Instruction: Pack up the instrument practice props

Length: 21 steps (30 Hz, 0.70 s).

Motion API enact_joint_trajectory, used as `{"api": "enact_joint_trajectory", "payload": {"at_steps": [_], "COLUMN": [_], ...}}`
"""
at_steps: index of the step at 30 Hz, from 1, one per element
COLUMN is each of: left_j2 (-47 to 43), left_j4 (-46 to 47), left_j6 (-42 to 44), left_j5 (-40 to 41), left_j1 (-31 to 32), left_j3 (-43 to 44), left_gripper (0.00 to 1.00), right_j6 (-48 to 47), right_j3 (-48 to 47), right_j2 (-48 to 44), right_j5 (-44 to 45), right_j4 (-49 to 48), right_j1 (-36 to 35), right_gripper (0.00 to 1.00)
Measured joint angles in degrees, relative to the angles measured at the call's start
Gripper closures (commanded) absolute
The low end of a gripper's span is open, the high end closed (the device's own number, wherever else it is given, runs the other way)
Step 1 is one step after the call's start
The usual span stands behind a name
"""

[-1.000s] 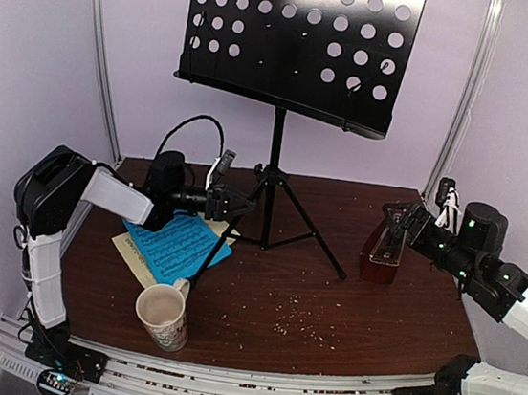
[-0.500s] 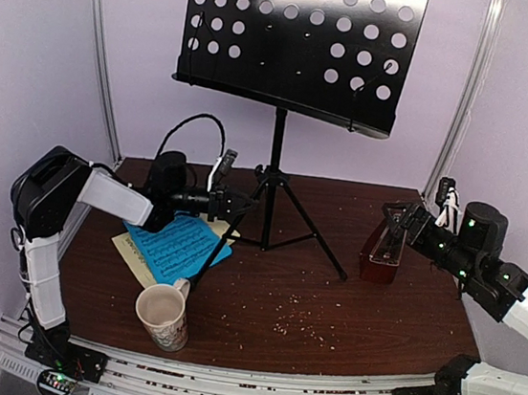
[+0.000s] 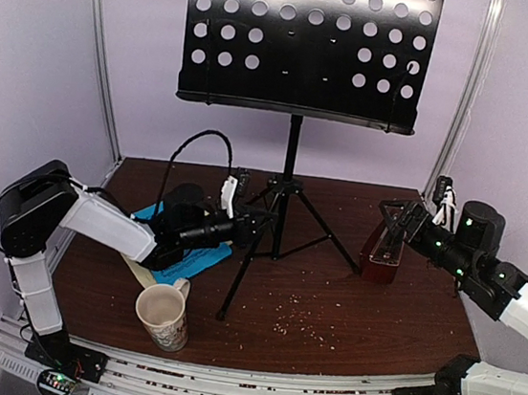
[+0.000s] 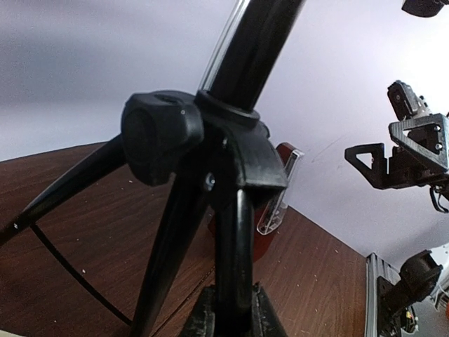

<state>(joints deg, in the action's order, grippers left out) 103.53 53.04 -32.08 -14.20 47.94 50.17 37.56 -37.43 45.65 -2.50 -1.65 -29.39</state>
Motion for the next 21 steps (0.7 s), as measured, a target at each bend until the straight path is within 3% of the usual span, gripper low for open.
{"api": "enact_joint_trajectory", "payload": {"at_steps": [9, 17, 18, 21], "left_j2": [-0.9, -2.5, -2.5, -2.5], "left_j4": [1.4, 0.4, 0.5, 0.5], "left_j6": [-0.1, 0.3, 0.3, 1.4], "left_j5": [25.6, 35.1, 35.1, 34.8], "left_j1": [11.6, 14.1, 14.0, 13.9], "left_j3": [-1.7, -3.1, -3.0, -3.0], "left_gripper": [1.0, 1.0, 0.92, 0.46], "right_j6": [0.8, 1.4, 1.4, 1.4], "right_j3": [0.9, 1.1, 1.1, 1.1], "right_j2": [0.5, 0.9, 1.0, 1.4], "right_j5": [-0.7, -0.9, -1.0, -1.2], "right_j4": [-1.2, -2.0, -2.1, -2.5], "right_j1": [0.0, 0.0, 0.0, 0.0], "right_gripper": [0.0, 0.0, 0.0, 0.0]}}
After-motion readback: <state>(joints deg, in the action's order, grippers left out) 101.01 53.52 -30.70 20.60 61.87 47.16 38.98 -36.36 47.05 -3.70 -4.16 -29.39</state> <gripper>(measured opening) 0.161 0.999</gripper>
